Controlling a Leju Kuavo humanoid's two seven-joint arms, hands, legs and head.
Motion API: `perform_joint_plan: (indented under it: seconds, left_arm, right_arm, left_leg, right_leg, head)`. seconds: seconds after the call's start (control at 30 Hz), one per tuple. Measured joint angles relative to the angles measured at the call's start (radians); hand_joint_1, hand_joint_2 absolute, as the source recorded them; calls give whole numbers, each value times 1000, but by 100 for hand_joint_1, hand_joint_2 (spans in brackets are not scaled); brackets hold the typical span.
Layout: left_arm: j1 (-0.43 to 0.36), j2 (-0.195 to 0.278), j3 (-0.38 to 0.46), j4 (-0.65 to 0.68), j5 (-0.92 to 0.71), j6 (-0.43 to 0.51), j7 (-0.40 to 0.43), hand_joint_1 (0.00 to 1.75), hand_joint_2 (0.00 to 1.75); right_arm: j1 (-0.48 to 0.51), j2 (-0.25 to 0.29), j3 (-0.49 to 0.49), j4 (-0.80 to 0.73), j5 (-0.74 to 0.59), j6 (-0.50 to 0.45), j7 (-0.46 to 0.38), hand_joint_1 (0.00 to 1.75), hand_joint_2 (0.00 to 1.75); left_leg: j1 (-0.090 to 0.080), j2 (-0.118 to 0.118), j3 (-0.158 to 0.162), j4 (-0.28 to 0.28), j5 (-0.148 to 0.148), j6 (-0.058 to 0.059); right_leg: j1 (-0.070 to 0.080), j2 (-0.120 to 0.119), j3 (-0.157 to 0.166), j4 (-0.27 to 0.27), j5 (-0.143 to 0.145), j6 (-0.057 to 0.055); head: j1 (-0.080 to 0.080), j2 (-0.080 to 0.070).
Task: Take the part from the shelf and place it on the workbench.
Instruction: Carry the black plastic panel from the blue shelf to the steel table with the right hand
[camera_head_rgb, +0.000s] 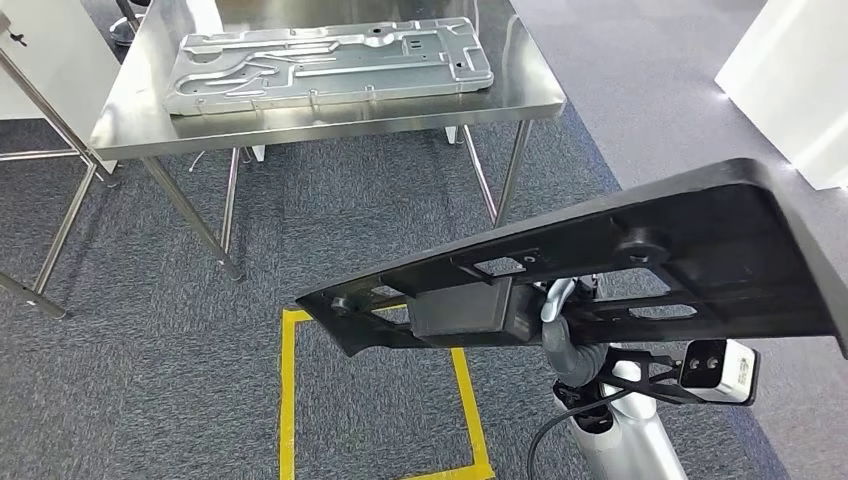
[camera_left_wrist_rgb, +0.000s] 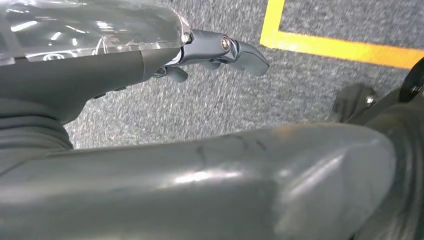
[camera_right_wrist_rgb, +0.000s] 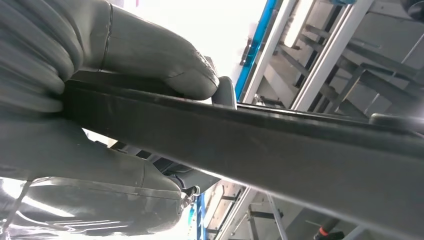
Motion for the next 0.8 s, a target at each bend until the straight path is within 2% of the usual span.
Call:
perform_joint_plan:
  seconds: [0.03, 0.07, 0.1, 0.13, 0.17, 0.2, 0.23, 0.27, 0.37, 0.43, 0.47, 0.53, 0.57, 0.6, 0.63, 0.7, 0.73, 0.77, 0.8]
  left_arm:
    - [0, 0, 0, 0, 0, 0, 0, 0, 0]
    - [0, 0, -1, 0, 0, -1, 0, 0, 0]
    - [0, 0, -2, 0, -1, -2, -1, 0, 0]
    - [0, 0, -3, 0, -2, -3, -1, 0, 0]
    - [0, -1, -4, 0, -2, -4, -2, 0, 0]
    - [-1, -1, -4, 0, -3, -4, -2, 0, 0]
    - [-2, 0, -5, 0, -3, -5, -3, 0, 0]
    - [-3, 0, -6, 0, -3, -6, -3, 0, 0]
    - [-6, 0, -8, 0, -3, -9, -4, 0, 0]
    - [-7, 0, -10, 0, -3, -10, -5, 0, 0]
    - [-7, 0, -10, 0, -3, -10, -5, 0, 0]
    - [-6, 0, -11, 0, -3, -10, -5, 0, 0]
    - [-5, 0, -11, 0, -3, -10, -5, 0, 0]
    - [-4, 0, -11, 0, -3, -10, -5, 0, 0]
    - [-3, 0, -11, 0, -3, -10, -5, 0, 0]
    - [-3, 1, -11, 0, -3, -10, -5, 0, 0]
    - [-4, 2, -11, 1, -3, -10, -6, 0, 0]
    - [-4, 2, -11, 1, -3, -10, -6, 0, 0]
    - [-5, 3, -11, 1, -3, -10, -6, 0, 0]
  right_arm:
    - [0, 0, 0, 0, -1, 0, 2, 175, 175]
    - [0, 0, 0, 0, -2, -1, 6, 175, 175]
    - [0, 0, 0, 0, -3, -1, 8, 175, 175]
    - [0, 0, 0, 0, -4, -2, 10, 175, 175]
    - [-1, 0, 0, 0, -6, -2, 12, 175, 175]
    - [-2, 0, -1, 0, -7, -2, 14, 175, 175]
    - [-3, 0, -1, -1, -8, -3, 17, 175, 175]
    - [-4, 0, -2, -3, -9, -3, 19, 175, 175]
    - [-4, -1, -5, -8, -14, -5, 24, 175, 175]
    - [-3, -1, -6, -12, -17, -5, 24, 175, 175]
    - [-2, -1, -7, -14, -18, -4, 23, 175, 175]
    - [4, -2, -7, -14, -18, -3, 21, 175, 175]
    - [8, -2, -7, -13, -18, -3, 20, 175, 175]
    - [12, -2, -7, -13, -18, -3, 19, 175, 175]
    - [14, -2, -8, -13, -18, -2, 18, 175, 175]
    - [14, -3, -8, -12, -18, -2, 15, 175, 175]
    - [14, -3, -8, -12, -18, -2, 13, 175, 175]
    - [13, -3, -8, -11, -18, -2, 11, 175, 175]
    - [13, -3, -8, -11, -18, -2, 10, 175, 175]
  left_leg:
    - [0, 0, 7, 0, -7, 0]
    - [1, -1, 15, 0, -15, -1]
    - [2, -1, 25, 1, -23, -2]
    - [3, -2, 36, 2, -31, -4]
    - [5, -3, 48, 3, -40, -8]
    - [4, -4, 58, 6, -49, -13]
    - [4, -5, 64, 7, -57, -19]
    - [2, -5, 68, 8, -63, -25]
    - [2, -4, 76, 4, -72, -45]
    - [4, -4, 63, 43, -96, -53]
    - [5, -3, 38, 94, -121, -56]
    - [6, -4, -36, 232, -174, -59]
    - [6, -4, -68, 282, -184, -59]
    - [6, -4, -84, 296, -174, -58]
    - [5, -4, -79, 269, -143, -56]
    - [4, -4, -28, 138, -62, -45]
    - [1, -4, -2, 78, -38, -39]
    - [-1, -4, 15, 39, -27, -34]
    - [-4, -4, 22, 24, -31, -30]
  right_leg:
    - [-4, 0, -46, 66, -14, 5]
    - [-7, -1, -83, 107, -9, 9]
    - [-11, -3, -103, 110, 17, 13]
    - [-14, -4, -103, 73, 61, 16]
    - [-16, -7, -88, 9, 116, 17]
    - [-16, -9, -69, -53, 156, 17]
    - [-15, -10, -52, -103, 179, 12]
    - [-13, -10, -42, -132, 186, 6]
    - [-10, -7, -32, -149, 176, -19]
    - [-13, -7, -22, -156, 174, -33]
    - [-12, -8, -16, -158, 171, -39]
    - [-8, -9, -10, -158, 164, -47]
    - [-6, -8, -7, -157, 161, -49]
    - [-4, -7, -3, -157, 157, -49]
    - [-3, -5, 2, -156, 153, -49]
    - [-1, -4, 16, -156, 142, -45]
    - [1, -3, 21, -154, 137, -41]
    - [2, -2, 24, -154, 133, -36]
    - [2, -1, 24, -155, 131, -31]
  head:
    - [0, 0]
    - [0, 0]
    - [0, 0]
    - [0, 0]
    - [0, 0]
    - [0, 0]
    - [0, 0]
    - [0, 0]
    - [0, 0]
    - [0, 0]
    - [0, 0]
    - [0, 0]
    - [0, 0]
    - [0, 0]
    - [0, 0]
    - [0, 0]
    - [0, 0]
    - [0, 0]
    - [0, 0]
